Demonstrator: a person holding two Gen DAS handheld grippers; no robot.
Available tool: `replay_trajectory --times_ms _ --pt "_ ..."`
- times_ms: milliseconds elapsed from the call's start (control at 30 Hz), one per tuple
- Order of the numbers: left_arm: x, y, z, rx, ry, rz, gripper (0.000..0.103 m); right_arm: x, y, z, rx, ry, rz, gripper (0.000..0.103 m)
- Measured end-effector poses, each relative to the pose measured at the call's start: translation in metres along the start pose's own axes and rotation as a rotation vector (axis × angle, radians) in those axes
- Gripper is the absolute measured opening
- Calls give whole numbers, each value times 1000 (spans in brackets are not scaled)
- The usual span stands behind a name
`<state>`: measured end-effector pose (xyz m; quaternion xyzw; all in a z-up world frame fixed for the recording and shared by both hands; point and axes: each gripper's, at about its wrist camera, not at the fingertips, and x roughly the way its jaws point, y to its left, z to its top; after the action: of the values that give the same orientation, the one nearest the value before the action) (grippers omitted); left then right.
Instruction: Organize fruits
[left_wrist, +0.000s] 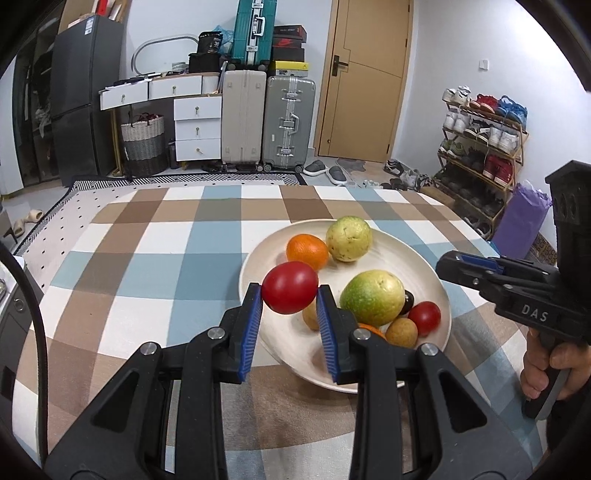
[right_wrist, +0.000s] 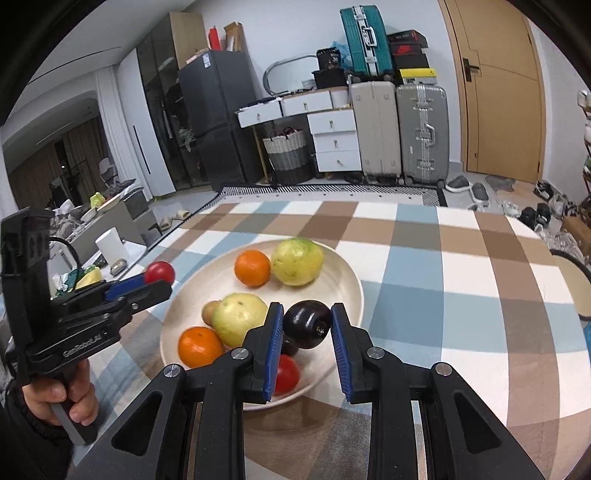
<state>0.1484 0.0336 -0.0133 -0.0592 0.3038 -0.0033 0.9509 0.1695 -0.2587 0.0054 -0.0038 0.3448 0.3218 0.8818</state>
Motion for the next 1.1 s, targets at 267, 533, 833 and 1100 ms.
replay_trajectory --times_ms 267,533,833,1100 --pt "4 -1 -1 0 15 -5 27 7 1 -3 -15 13 -21 27" --pt "5 -2 -1 10 14 -4 27 10 2 -4 -20 23 -21 27" --pt "-2 -7 -3 32 0 -10 28 5 7 -6 -48 -6 -34 35" --pt "-16 -2 -7 5 -41 16 71 -6 6 -9 -52 -36 -39 56"
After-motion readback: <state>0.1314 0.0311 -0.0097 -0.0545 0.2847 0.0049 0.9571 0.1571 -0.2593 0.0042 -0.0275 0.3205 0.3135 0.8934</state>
